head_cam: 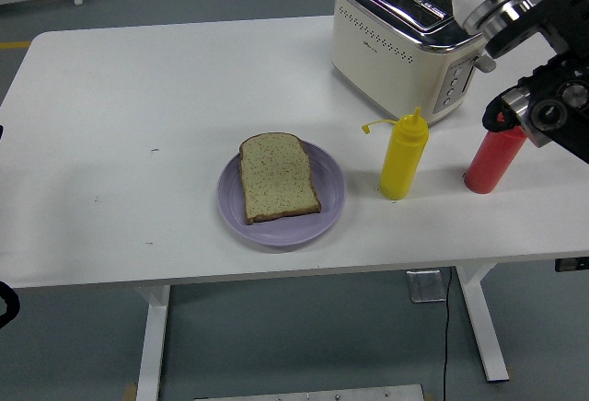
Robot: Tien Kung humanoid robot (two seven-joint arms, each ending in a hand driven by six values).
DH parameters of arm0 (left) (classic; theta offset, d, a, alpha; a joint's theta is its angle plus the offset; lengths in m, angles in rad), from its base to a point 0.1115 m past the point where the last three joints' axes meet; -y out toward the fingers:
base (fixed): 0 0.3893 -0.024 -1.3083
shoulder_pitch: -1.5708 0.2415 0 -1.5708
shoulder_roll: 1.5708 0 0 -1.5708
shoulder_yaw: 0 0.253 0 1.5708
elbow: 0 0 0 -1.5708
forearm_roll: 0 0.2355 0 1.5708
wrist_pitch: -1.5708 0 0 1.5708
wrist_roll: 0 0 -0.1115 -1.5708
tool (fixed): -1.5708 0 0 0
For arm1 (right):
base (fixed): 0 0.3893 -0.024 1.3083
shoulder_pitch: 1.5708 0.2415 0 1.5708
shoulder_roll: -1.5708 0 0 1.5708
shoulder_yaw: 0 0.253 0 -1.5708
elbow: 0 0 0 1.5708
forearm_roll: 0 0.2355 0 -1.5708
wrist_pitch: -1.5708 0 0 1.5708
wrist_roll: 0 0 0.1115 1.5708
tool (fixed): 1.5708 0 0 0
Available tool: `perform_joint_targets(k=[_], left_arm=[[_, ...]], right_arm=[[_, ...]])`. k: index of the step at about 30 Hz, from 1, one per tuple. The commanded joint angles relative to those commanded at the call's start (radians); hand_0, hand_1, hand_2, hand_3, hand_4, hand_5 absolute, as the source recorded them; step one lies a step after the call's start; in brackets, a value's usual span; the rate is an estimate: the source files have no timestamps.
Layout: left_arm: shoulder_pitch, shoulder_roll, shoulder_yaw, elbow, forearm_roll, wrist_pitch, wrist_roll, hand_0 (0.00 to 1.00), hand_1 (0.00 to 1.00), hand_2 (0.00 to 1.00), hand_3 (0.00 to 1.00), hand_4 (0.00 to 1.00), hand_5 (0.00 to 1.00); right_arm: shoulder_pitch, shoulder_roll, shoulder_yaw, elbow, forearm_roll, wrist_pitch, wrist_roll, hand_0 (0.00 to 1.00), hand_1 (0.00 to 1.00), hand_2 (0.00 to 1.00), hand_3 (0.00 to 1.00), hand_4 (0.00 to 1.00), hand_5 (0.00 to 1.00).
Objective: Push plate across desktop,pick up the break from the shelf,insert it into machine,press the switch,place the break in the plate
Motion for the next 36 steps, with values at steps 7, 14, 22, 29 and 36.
perform_joint_targets(k=[7, 14, 22, 29, 36], left_arm=[[0.006, 0.0, -0.007, -0.003, 0.0, 0.0, 0.0, 0.837, 0.88, 0.933, 0.799, 0.628, 0.998], [0.003, -0.003, -0.009, -0.005, -0.001, 0.0, 0.001, 0.836, 0.878, 0.935, 0.799, 0.629, 0.998], [-0.001, -0.005, -0.008, -0.005, -0.001, 0.0, 0.001, 0.837, 0.88, 0.936, 0.799, 0.628, 0.998], [-0.004, -0.006, -0.006, -0.005, -0.001, 0.0, 0.001, 0.838, 0.879, 0.935, 0.799, 0.627, 0.998], [-0.005, -0.008, -0.006, -0.005, -0.001, 0.0, 0.001, 0.838, 0.88, 0.935, 0.799, 0.629, 0.998]], right_arm=[[-0.153, -0.051, 0.24, -0.053, 0.244, 0.033, 0.078, 0.798, 0.774, 0.798, 0.788, 0.489, 0.479], [-0.314, -0.051, 0.461, -0.093, 0.495, 0.073, 0.103, 0.818, 0.785, 0.804, 0.783, 0.474, 0.542], [-0.485, 0.003, 0.662, -0.113, 0.706, 0.1, 0.118, 0.823, 0.784, 0.799, 0.777, 0.477, 0.544], [-0.59, 0.04, 0.794, -0.129, 0.787, 0.109, 0.126, 0.822, 0.783, 0.797, 0.775, 0.477, 0.546], [-0.653, 0.085, 0.852, -0.149, 0.805, 0.123, 0.128, 0.822, 0.783, 0.795, 0.774, 0.475, 0.546]])
